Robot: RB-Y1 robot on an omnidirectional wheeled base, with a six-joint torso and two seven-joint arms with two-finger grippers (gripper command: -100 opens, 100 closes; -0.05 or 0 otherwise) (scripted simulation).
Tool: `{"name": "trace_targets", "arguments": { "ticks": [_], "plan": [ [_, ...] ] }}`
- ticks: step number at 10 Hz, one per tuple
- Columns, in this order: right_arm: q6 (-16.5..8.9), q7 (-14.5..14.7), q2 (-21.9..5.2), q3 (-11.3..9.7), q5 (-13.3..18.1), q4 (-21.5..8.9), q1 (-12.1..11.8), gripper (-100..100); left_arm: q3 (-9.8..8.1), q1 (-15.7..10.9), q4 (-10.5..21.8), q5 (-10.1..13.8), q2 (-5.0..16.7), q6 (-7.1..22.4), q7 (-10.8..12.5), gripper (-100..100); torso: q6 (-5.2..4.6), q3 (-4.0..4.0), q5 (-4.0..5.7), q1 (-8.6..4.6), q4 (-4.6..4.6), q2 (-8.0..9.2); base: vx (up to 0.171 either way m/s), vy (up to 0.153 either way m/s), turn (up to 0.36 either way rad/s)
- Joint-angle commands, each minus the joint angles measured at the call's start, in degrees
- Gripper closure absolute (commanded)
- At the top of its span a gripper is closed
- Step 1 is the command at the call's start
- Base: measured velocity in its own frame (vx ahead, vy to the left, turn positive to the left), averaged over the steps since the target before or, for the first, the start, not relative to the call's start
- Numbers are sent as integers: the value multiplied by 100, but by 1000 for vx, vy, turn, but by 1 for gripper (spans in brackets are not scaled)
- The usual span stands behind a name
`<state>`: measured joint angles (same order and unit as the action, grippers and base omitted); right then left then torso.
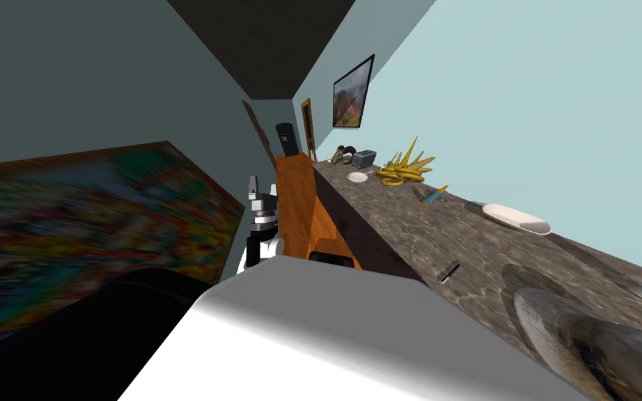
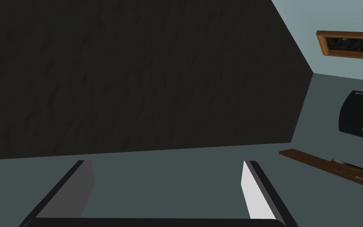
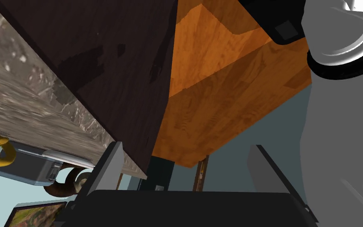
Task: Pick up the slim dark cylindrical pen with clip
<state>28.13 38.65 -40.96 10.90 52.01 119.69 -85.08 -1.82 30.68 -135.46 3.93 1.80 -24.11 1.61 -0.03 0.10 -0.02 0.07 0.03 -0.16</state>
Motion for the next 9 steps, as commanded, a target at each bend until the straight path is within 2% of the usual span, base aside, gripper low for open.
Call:
{"name": "trace_targets", "arguments": {
  "ticks": [1,2,3,4,5,6,7,8,9],
  "plan": [
    [-97,154,-216,52,286,-23,-261,-100,0,0,0,0,0,0,0,0,0,0,0,0,0,0,62,-3,161],
    [-97,154,-216,52,448,-23,-261,-100,0,-1,0,0,0,0,0,0,3,0,0,-3,0,-1,59,-12,122],
    [-185,283,-400,93,647,-28,-485,-100,0,0,0,0,0,0,0,0,0,-1,1,-5,0,1,73,-11,206],
    [-185,283,-400,93,779,-28,-485,-100,0,0,0,0,0,0,0,0,3,1,1,-5,1,-3,63,-15,122],
    [-274,406,-583,133,978,-30,-696,-100,0,0,0,0,0,0,0,0,0,1,1,-6,0,-1,64,-17,213],
    [-274,406,-583,133,1103,-30,-696,-100,0,-1,0,0,0,0,0,0,4,1,2,-9,1,-2,64,-28,84],
    [-363,523,-762,170,1307,-28,-896,-100,0,0,0,0,0,0,0,0,-1,0,2,-10,0,-1,78,-17,183],
    [-363,523,-762,170,1418,-28,-896,-100,0,0,0,0,0,0,0,0,3,3,2,-8,1,-5,58,-14,102],
    [-452,632,-936,206,1601,-22,-1084,-100,0,0,0,0,0,0,0,0,-1,1,1,-5,0,-1,63,-15,187]
  ]
}}
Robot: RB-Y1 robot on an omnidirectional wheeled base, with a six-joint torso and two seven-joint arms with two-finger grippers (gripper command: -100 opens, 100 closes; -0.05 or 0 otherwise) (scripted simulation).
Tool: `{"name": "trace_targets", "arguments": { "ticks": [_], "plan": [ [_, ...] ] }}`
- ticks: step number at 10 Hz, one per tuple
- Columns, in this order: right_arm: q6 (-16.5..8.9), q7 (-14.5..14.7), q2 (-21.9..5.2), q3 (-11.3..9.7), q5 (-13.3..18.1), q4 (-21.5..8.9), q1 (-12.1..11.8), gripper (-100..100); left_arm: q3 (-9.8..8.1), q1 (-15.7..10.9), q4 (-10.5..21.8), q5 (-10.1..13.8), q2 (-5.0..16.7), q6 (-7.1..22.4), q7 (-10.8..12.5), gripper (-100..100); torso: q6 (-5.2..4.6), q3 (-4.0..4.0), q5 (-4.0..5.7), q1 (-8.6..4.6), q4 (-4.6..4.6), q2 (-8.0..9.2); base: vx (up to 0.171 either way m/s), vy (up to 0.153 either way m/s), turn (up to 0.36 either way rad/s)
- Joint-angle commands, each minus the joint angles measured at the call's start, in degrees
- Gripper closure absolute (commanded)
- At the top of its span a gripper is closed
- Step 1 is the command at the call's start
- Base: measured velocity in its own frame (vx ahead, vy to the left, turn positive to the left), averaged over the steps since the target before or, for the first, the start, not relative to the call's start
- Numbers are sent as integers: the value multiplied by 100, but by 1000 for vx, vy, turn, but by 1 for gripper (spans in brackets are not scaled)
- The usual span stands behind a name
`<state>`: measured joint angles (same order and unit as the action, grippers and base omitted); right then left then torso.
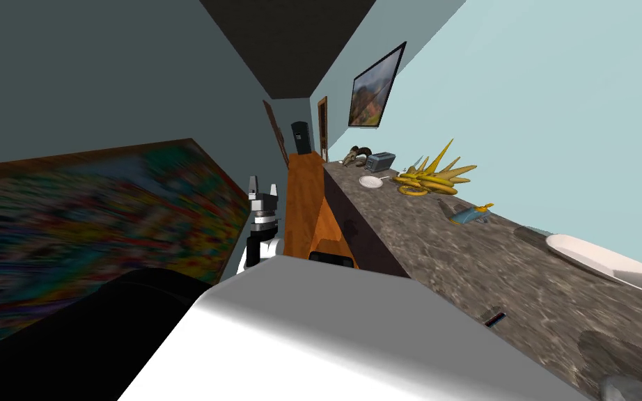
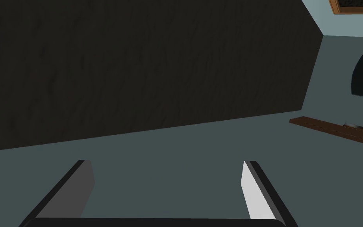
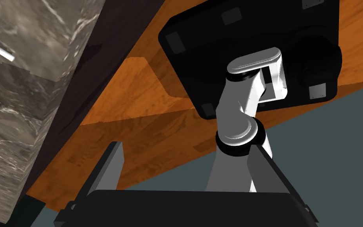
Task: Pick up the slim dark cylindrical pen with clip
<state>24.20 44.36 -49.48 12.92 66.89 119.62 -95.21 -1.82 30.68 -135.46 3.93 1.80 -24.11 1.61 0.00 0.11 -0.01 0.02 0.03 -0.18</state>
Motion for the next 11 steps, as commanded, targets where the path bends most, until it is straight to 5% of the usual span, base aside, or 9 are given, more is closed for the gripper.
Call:
{"name": "trace_targets", "arguments": {
  "ticks": [1,11],
  "plan": [
    [-60,61,-84,4,234,-16,-71,-100,0,0,0,0,0,0,0,0,0,0,0,0,0,0,46,-23,92],
    [-584,602,-1050,189,1898,77,-1011,-100,-1,1,0,0,0,0,0,0,-6,-2,4,-9,-1,3,53,-36,146]
  ]
}}
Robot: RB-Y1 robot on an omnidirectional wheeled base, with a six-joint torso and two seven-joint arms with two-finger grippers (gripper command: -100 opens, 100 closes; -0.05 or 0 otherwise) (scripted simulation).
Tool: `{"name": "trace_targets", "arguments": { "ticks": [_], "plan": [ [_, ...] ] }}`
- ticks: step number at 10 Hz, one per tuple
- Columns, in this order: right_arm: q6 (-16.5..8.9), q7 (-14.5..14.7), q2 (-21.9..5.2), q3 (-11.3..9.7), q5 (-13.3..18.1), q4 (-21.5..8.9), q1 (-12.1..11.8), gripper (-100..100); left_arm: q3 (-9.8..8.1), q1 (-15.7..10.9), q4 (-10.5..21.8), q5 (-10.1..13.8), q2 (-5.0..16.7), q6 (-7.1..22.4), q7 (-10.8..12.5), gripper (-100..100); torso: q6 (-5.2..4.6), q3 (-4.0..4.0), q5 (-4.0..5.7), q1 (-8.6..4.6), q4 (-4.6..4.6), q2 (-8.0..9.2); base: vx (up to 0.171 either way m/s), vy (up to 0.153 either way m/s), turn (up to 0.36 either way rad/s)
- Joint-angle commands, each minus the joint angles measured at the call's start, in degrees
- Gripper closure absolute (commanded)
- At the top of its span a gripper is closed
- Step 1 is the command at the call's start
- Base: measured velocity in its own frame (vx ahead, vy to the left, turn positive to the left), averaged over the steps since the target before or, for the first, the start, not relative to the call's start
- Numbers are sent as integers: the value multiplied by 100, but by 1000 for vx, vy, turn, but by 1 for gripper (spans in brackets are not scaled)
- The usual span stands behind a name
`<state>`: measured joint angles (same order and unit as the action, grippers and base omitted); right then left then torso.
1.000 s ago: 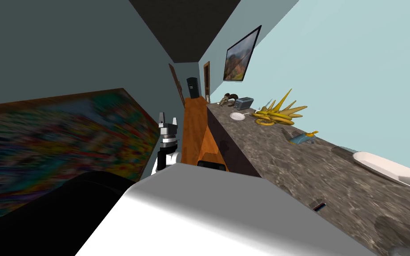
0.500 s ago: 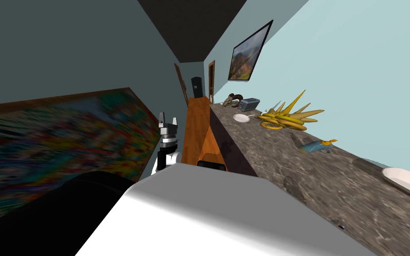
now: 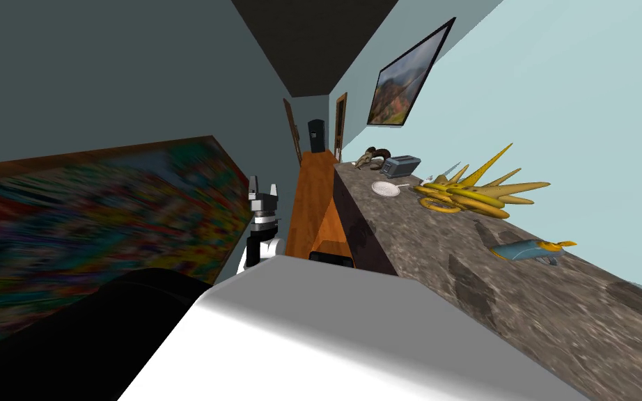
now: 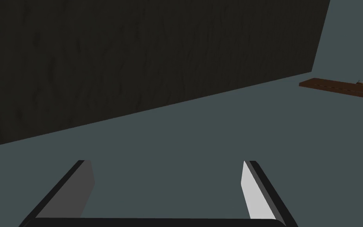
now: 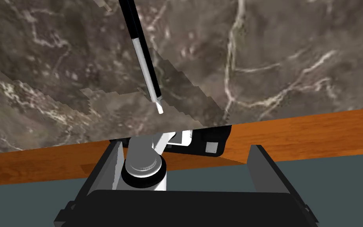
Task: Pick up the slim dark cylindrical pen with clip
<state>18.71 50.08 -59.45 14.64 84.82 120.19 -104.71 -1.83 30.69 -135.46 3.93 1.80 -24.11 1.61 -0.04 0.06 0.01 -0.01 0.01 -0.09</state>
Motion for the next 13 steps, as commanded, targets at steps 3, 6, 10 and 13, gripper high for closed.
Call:
{"name": "trace_targets", "arguments": {
  "ticks": [3,6,10,13],
  "plan": [
    [-126,109,-209,46,376,48,-199,-100,0,0,0,0,0,0,0,0,-3,-1,-1,4,-1,2,31,-29,86],
    [-139,111,-239,58,417,53,-217,0,0,0,0,0,0,0,0,0,-4,-6,-2,10,-3,10,12,-16,32],
    [-53,108,-252,-273,349,-398,349,-100,0,0,0,0,-1,0,0,0,-4,-15,-6,27,-7,24,-14,25,54],
    [-22,115,-262,-367,321,-547,527,-100,0,0,0,0,-1,0,0,0,-6,-19,9,21,-12,27,-14,23,40]
  ]
}}
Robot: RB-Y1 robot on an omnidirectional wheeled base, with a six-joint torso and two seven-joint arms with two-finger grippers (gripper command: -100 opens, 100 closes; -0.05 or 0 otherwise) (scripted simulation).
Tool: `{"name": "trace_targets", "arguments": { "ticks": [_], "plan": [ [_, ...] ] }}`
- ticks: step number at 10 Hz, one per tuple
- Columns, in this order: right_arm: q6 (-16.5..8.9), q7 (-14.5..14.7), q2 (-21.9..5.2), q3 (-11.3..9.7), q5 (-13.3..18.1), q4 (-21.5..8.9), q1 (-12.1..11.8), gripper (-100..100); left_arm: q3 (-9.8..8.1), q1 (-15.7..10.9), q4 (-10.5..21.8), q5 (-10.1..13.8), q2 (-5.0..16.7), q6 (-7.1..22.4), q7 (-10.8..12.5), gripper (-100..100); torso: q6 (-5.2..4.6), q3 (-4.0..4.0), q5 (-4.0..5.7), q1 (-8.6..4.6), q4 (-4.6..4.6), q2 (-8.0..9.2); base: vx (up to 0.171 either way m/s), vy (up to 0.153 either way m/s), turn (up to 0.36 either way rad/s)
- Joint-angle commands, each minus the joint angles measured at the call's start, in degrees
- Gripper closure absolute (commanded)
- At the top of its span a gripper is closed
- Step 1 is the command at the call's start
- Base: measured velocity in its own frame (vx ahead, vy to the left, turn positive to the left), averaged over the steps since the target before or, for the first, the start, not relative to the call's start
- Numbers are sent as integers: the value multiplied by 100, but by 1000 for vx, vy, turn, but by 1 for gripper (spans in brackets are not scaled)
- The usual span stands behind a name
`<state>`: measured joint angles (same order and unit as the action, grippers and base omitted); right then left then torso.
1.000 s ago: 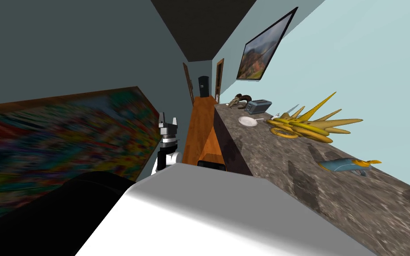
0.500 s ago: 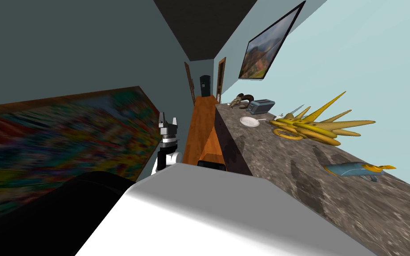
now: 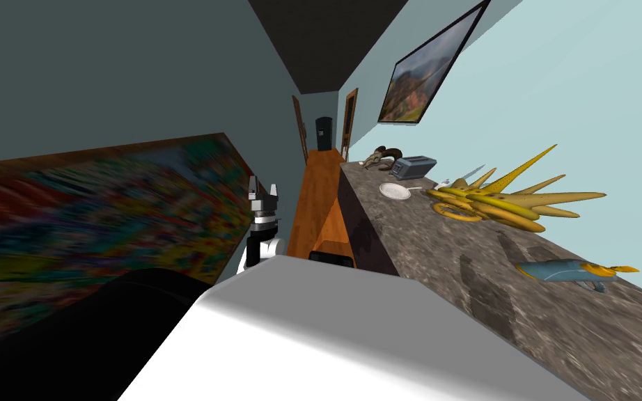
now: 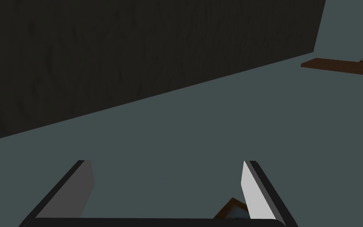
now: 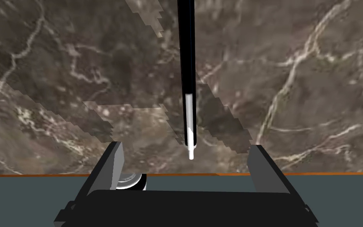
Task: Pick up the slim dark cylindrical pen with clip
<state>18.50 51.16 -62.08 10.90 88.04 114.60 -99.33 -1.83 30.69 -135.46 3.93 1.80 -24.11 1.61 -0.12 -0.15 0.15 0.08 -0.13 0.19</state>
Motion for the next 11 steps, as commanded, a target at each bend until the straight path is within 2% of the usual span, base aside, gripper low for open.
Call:
{"name": "trace_targets", "arguments": {
  "ticks": [1,5,6,7,11],
  "plan": [
    [0,0,0,0,0,0,0,100,0,0,0,0,0,0,0,0,0,0,0,0,0,0,0,0,0],
    [-1,5,-2,2,2,2,0,100,0,0,0,0,0,0,0,0,-2,1,2,-8,1,-1,0,0,0],
    [-1,5,-2,2,3,2,0,0,0,0,0,0,0,0,0,0,-2,1,3,-8,1,-1,0,0,0],
    [-33,0,12,101,27,161,-189,100,0,0,0,0,0,0,0,0,-2,1,3,-8,1,-1,13,-18,-67],
    [-105,3,23,384,84,547,-673,100,-1,0,0,0,0,0,0,0,-5,5,3,-17,2,-8,18,-32,-60]
  ]
}}
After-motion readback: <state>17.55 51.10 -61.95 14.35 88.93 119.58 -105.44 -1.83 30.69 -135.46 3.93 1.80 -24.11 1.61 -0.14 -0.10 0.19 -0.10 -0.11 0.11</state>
